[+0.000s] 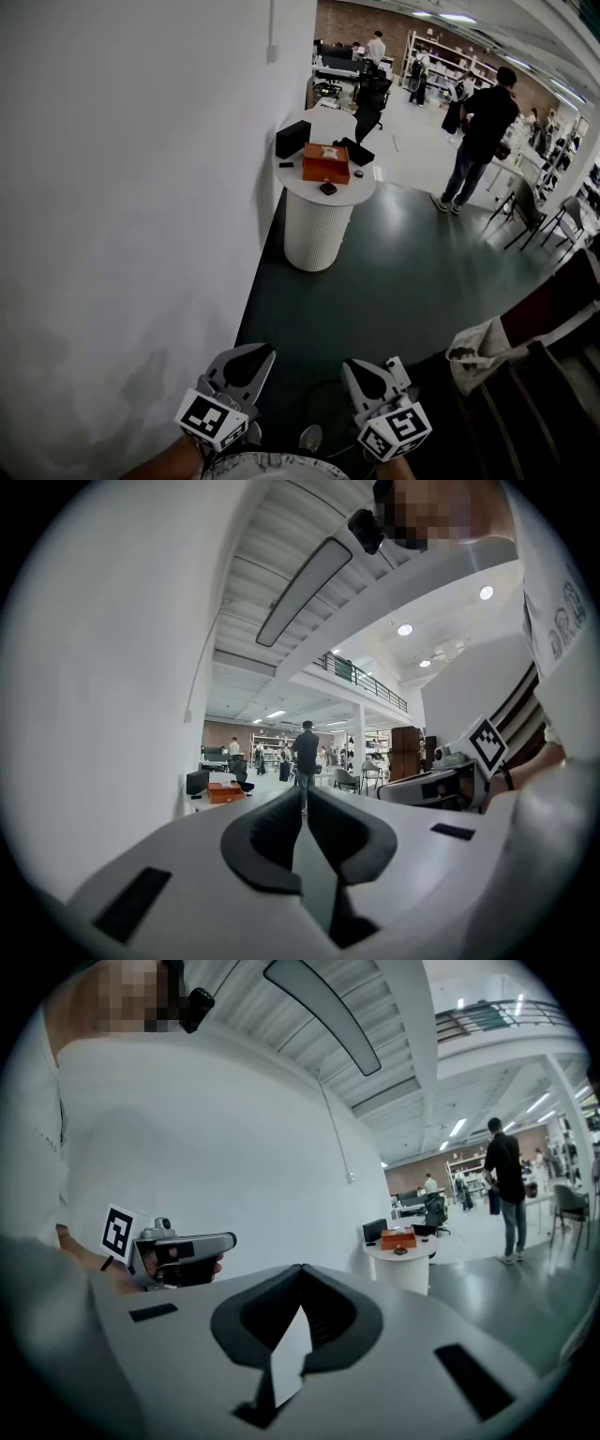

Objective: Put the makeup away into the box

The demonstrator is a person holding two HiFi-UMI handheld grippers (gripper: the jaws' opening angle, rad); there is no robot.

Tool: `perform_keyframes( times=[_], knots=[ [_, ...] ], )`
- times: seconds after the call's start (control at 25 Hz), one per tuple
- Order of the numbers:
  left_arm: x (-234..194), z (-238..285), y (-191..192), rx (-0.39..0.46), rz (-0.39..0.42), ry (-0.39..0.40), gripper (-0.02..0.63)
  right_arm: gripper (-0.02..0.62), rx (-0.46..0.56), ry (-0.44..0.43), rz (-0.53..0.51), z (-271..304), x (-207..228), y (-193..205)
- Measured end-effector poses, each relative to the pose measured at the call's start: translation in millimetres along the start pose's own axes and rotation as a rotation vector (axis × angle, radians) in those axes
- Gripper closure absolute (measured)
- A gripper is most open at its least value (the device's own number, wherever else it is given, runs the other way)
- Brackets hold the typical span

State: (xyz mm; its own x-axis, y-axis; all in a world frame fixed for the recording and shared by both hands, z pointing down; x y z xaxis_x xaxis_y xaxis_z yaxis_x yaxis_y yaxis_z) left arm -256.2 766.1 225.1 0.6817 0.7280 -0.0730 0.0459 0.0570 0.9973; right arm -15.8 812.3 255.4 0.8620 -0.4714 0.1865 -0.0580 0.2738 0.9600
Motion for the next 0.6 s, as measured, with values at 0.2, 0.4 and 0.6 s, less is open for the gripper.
perform_keyframes(
  times=[0.2,0.4,0.6],
  knots=[
    [2.0,0.1,-0.4,0.007,0.007,0.009,0.569,0.588,-0.001,-0.004,0.002,1.2,-1.7,0.8],
    [6.0,-1.1,0.7,0.006,0.010,0.011,0.568,0.588,-0.003,-0.002,0.004,-0.8,-2.6,3.1],
    [5.6,-1.1,4.4,0.001,0.007,0.012,0.566,0.588,-0.005,0.003,0.009,-0.6,-2.5,5.4]
  ],
)
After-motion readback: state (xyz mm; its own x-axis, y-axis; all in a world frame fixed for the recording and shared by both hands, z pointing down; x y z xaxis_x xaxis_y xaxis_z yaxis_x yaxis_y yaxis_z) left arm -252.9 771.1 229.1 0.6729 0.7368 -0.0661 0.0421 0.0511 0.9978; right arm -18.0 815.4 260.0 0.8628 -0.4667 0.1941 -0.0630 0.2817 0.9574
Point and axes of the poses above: the fingertips, and each gripper's own axes: z forward along the fingers, x to its right, y out of its underside, the point moved 9 cm from there along -z, backward along the fingers, and after that the axes turned 1 degree about -x, right-handed, at the moved point
